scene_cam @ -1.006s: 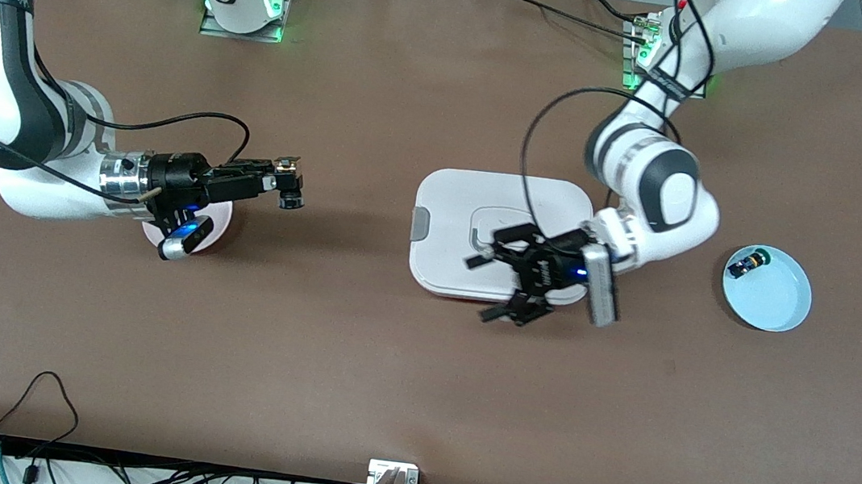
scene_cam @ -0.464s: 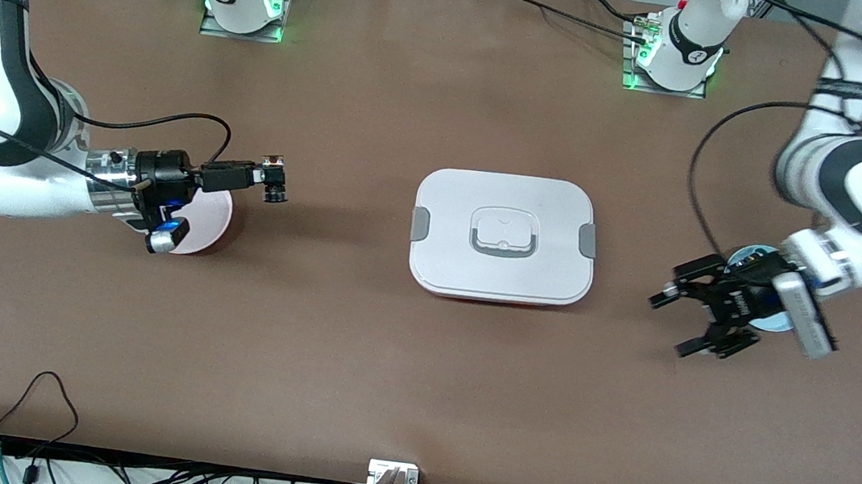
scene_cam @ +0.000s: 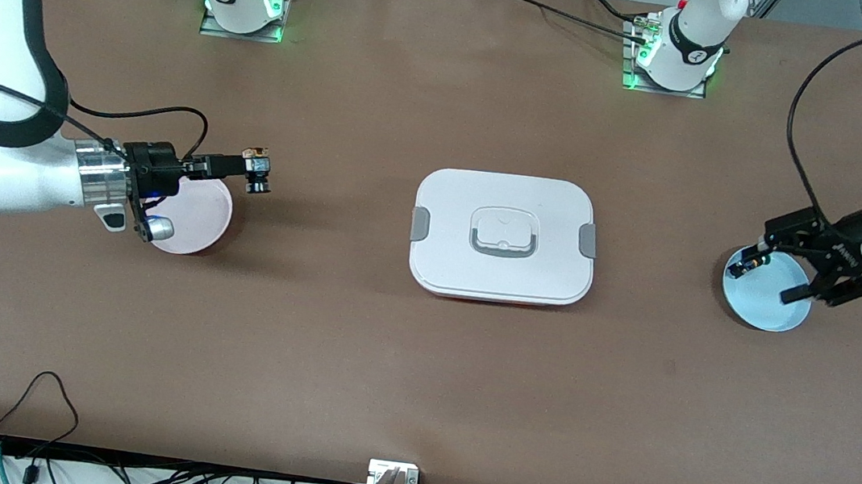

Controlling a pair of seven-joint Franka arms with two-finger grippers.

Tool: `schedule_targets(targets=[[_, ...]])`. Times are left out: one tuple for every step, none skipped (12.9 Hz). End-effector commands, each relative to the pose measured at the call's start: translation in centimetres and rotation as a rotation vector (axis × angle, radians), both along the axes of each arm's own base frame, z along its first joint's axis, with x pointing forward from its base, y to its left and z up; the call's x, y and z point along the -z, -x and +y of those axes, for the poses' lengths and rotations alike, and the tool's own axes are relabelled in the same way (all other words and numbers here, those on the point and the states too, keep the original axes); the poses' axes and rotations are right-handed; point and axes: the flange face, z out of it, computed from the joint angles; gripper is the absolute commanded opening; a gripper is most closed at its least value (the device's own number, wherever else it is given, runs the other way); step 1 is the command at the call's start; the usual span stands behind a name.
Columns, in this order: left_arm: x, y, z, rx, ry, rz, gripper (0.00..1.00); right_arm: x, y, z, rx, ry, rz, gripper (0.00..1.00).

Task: Transfer orange switch to right arm and place
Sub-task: 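Open the left gripper and withdraw it while the right gripper holds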

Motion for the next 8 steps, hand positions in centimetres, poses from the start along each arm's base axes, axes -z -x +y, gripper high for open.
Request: schedule_targets(targets=[[-3.2,2.3,-0.7,-0.096,-0.154,0.089,1.0,-0.9,0.3,-0.4,-0.158,0.091,-0.11,0.15],[-4.1,2.7,-0.6,-0.14,-0.22,0.136,1.0,-1.0,0.5,-0.4,-0.213,0.127,-0.148,0.15],[-4.9,3.1,-0.9,-0.208,-0.262,0.194,1.0,-1.1,0.7,-0.3,-0.258,0.155,-0.17,0.15],[-5.5,3.4,-0.9,-0.266,-0.309,0.237,1.0,-1.4,0.9,-0.1,-0.299,0.183,-0.192,0.15],[-6.4,3.7,-1.1,-0.308,-0.348,0.257,1.0,-1.5,0.9,-0.1,-0.347,0.216,-0.227,0.15],[-6.6,3.9,-1.1,-0.337,-0.356,0.277,1.0,-1.8,0.9,0.0,-0.421,0.26,-0.282,0.15],[-6.5,3.9,-0.8,-0.36,-0.354,0.292,1.0,-2.2,1.1,0.3,-0.504,0.29,-0.328,0.15],[-6.4,4.0,-0.6,-0.393,-0.351,0.308,1.0,-2.5,1.1,0.0,-0.588,0.325,-0.37,0.15]])
